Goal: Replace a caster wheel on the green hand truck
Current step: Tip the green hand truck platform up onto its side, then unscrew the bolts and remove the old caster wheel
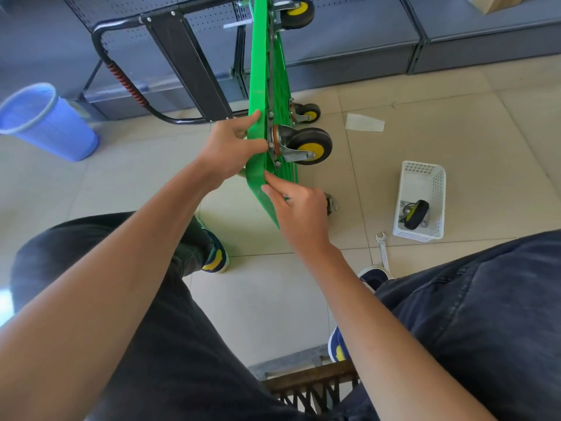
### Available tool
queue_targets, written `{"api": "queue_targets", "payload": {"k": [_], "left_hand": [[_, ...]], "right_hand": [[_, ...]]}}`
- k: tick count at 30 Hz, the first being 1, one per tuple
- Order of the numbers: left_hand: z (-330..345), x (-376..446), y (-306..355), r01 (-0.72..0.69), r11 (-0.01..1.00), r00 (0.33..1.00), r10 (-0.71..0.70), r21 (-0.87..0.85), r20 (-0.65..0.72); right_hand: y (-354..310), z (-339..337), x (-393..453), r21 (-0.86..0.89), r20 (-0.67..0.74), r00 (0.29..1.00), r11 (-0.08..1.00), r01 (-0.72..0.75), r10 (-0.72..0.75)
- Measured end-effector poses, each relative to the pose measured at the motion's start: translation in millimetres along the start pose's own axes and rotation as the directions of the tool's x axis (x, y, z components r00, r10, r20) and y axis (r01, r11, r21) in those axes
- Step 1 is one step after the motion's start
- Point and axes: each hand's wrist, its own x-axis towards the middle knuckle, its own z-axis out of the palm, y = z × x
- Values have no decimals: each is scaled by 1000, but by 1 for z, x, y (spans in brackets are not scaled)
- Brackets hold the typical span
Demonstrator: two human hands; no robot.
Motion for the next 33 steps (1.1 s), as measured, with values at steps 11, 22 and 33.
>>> {"api": "queue_targets", "payload": {"k": [11, 22, 33], "left_hand": [[-4, -12, -10, -95, 971, 992, 111, 217, -62], [80, -23, 8, -494, 687, 838, 540, 533, 81], [192, 13, -74, -278, 851, 940, 147, 445, 307]], "right_hand": [[1, -14, -8, 19, 122, 989, 996, -90, 87], [98, -73, 3, -164, -14, 908, 895, -415, 418], [183, -105, -36, -333, -35, 723, 674, -659, 690]]}}
